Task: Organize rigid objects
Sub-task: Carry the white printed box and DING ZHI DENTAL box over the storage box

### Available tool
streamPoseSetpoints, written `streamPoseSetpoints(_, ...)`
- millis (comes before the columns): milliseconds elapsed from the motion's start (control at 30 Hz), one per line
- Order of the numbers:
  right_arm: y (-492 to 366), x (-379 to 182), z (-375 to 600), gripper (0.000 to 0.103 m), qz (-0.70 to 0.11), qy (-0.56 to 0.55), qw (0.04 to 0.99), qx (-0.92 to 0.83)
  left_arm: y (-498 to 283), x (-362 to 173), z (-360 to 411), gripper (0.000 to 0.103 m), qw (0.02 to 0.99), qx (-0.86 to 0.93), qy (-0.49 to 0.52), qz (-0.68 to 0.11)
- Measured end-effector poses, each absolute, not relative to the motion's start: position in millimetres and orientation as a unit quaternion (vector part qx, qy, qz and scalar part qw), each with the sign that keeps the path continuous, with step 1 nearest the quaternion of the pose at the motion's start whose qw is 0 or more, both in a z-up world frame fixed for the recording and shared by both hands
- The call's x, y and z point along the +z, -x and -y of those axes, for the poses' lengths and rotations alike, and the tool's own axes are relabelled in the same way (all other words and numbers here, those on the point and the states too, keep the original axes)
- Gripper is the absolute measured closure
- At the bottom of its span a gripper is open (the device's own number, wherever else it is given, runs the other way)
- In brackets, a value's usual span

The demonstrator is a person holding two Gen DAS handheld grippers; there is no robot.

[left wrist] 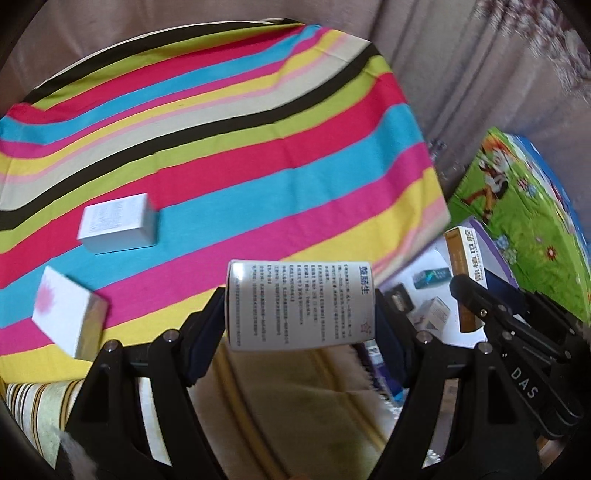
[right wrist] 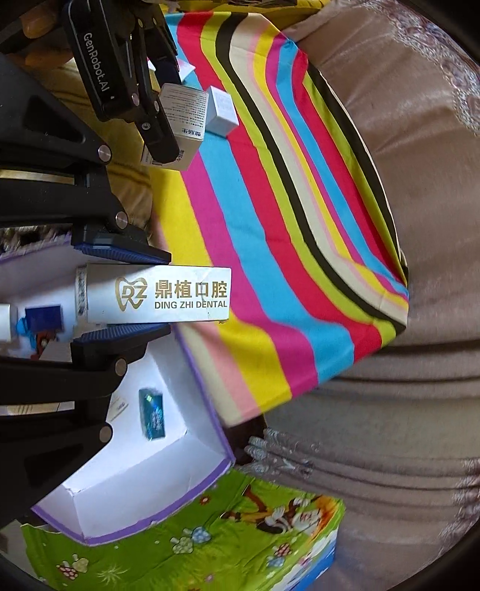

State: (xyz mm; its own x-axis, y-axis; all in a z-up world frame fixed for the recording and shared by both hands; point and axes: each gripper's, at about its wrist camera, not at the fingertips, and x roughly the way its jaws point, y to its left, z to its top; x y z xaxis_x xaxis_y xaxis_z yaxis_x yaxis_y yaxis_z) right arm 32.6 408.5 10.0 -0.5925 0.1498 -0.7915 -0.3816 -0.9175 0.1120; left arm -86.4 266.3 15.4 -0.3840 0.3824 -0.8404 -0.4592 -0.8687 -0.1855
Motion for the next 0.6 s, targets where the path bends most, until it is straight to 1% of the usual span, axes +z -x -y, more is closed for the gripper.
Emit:
streamPoseSetpoints(300, -65.5, 10.0, -442.5, 0.071, -0.142, 0.420, 0.197, 0.874, 61.4, 14.8, -310.8, 0.026, 0.299, 0.811, 0.497, -0.075)
streamPoseSetpoints(600, -84.0, 8.1, -454.0, 0.071, -0.134, 0.419, 0.222, 0.870, 40.4, 13.4, -334.4, 0.026, 0.339, 0.794, 0.494, -0.102)
